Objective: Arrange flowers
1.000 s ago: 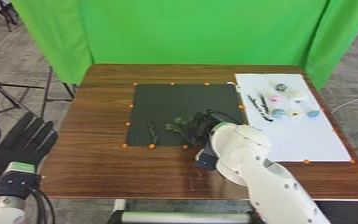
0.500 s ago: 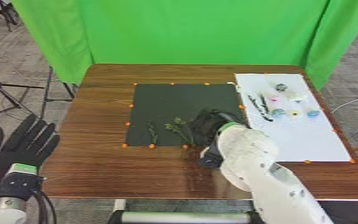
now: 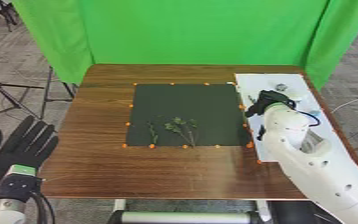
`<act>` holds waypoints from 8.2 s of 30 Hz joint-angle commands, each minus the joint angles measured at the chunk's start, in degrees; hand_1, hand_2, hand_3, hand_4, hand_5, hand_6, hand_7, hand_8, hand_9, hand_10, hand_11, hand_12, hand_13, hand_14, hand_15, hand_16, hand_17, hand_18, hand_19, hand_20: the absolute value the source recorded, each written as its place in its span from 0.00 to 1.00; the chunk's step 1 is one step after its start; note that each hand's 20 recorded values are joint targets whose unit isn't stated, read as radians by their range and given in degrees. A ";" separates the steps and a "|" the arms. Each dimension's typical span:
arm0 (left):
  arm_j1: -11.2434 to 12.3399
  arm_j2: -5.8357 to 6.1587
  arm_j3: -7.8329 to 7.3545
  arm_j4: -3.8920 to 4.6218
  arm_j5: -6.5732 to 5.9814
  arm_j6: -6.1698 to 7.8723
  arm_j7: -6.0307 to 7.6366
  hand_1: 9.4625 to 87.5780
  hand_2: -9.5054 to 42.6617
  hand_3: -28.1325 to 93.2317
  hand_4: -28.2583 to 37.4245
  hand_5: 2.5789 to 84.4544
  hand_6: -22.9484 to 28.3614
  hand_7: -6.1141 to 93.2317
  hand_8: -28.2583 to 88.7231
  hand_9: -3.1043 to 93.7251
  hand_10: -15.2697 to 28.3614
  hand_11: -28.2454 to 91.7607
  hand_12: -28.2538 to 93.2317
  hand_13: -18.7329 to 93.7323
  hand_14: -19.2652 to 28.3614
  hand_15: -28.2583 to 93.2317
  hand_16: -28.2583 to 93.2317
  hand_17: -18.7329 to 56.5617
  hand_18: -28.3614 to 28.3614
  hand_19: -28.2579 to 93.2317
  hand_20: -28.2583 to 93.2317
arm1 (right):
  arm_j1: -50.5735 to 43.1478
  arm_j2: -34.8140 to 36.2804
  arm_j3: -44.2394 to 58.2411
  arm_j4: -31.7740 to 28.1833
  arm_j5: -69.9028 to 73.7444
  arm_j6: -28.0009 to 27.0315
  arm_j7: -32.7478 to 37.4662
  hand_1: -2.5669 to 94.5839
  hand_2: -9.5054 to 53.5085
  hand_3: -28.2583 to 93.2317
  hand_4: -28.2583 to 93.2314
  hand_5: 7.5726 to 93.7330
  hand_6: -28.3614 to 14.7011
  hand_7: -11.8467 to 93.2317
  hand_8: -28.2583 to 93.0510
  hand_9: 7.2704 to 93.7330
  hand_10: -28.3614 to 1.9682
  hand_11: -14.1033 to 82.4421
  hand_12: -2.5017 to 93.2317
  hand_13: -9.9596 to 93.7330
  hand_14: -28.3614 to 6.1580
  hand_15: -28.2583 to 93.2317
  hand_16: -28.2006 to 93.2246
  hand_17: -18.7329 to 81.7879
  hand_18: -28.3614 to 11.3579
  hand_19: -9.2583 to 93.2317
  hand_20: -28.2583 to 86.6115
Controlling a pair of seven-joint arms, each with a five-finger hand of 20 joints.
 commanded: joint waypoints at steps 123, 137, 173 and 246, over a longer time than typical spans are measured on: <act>-2.53 -0.65 4.44 0.39 1.64 0.03 -3.61 0.22 0.49 0.82 0.00 0.41 0.59 0.22 0.15 0.38 0.68 0.45 0.33 0.38 0.71 0.56 0.16 0.18 0.72 0.47 0.31 | -14.26 -13.35 -1.89 -9.24 -7.16 3.76 -0.39 0.35 0.00 0.81 0.09 0.67 0.47 0.31 0.18 0.93 0.49 0.53 0.36 0.97 0.69 0.68 0.58 0.80 0.20 1.00 0.66; -2.25 -0.83 4.05 0.37 1.39 -0.41 -3.92 0.23 0.42 0.81 0.00 0.39 0.58 0.22 0.16 0.37 0.67 0.43 0.33 0.37 0.70 0.55 0.17 0.18 0.71 0.46 0.31 | -14.89 -11.84 -1.72 -8.83 -11.94 5.80 0.43 0.39 0.00 0.83 0.09 0.65 0.45 0.28 0.18 0.92 0.48 0.52 0.35 0.97 0.69 0.68 0.57 0.80 0.23 1.00 0.64; -0.56 -0.70 3.67 -0.21 -0.24 0.76 -1.73 0.22 0.44 0.82 0.00 0.40 0.59 0.23 0.15 0.38 0.68 0.45 0.34 0.38 0.71 0.56 0.17 0.18 0.72 0.46 0.31 | -16.40 -9.65 0.78 -10.86 -11.56 12.63 -2.16 0.56 0.22 0.89 0.11 0.70 0.56 0.39 0.37 0.90 0.47 0.37 0.34 0.93 0.66 0.64 0.56 0.71 0.14 1.00 0.56; -0.18 -0.77 2.89 -0.23 0.25 0.84 -2.72 0.22 0.44 0.81 0.00 0.40 0.59 0.23 0.15 0.38 0.68 0.45 0.34 0.38 0.71 0.56 0.17 0.18 0.72 0.46 0.31 | -19.31 -8.26 1.47 -13.83 -12.56 18.63 -4.12 0.29 0.44 0.38 0.10 0.75 0.44 0.25 0.16 0.81 0.25 0.37 0.25 0.84 0.43 0.68 0.49 0.63 0.02 1.00 0.48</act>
